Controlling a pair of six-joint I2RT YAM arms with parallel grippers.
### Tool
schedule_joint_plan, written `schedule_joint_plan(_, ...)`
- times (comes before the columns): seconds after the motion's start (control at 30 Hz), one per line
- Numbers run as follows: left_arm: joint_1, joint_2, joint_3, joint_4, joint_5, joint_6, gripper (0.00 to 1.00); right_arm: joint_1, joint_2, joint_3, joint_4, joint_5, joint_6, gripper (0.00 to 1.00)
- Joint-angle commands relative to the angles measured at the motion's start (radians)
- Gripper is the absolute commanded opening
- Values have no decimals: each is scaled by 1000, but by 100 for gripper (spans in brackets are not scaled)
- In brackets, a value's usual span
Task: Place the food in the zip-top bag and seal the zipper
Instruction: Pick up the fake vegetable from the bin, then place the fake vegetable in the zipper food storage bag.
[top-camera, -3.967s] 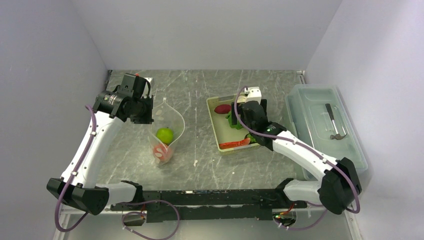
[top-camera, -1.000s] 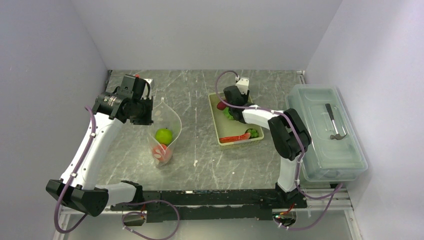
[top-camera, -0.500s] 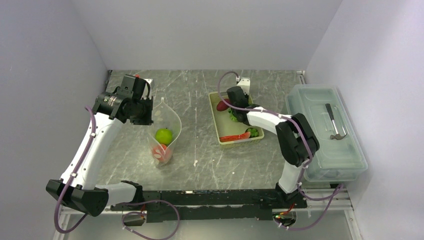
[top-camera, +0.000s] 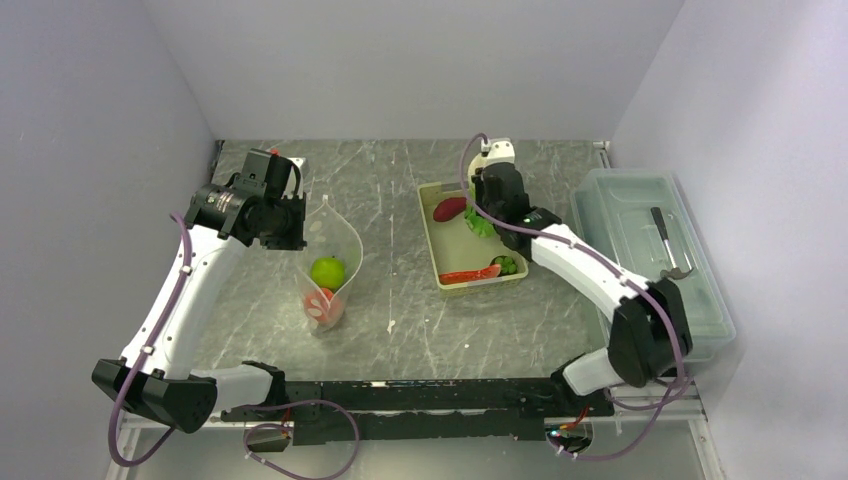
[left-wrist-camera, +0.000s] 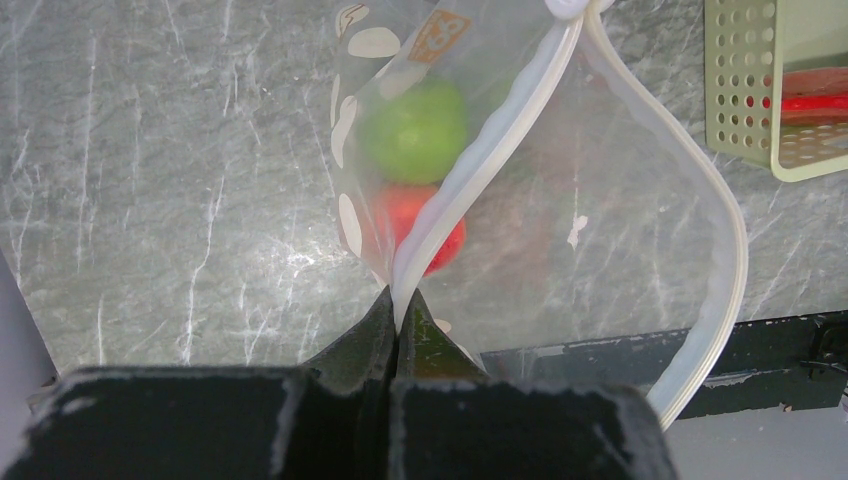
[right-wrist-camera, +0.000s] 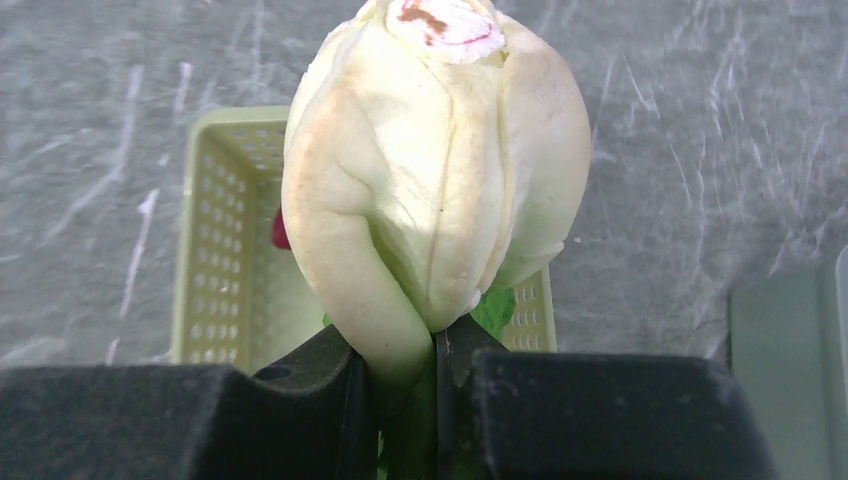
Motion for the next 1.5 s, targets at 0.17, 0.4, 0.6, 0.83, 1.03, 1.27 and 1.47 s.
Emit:
schedule_joint_plan(0.17, 4, -25, 24, 10, 12, 8, 0, -6, -245, 38, -117, -326, -126, 0)
schedule_joint_plan(0.4, 4, -16, 36, 15, 17, 11, 0, -3, -352, 117, -251, -648, -158, 0)
schedule_joint_plan(0.6, 4, -13, 37, 20, 19, 14, 0, -2, -370, 208, -343, -888, -158, 0)
schedule_joint_plan(0.83, 4, -6, 46, 20, 20, 16, 0, 14, -333, 355, -485, -1050, -190, 0)
schedule_joint_plan(1.03, 4, 0, 48, 25, 24, 16, 0, 48, -293, 442, -468, -1163, -92, 0)
schedule_joint_plan(1.27, 4, 4, 48, 23, 36, 16, 0, 196, -202, 530, -395, -1127, 18, 0)
schedule_joint_plan(1.47, 4, 0, 52, 19, 38, 16, 0, 265, -92, 620, -387, -1078, 125, 0)
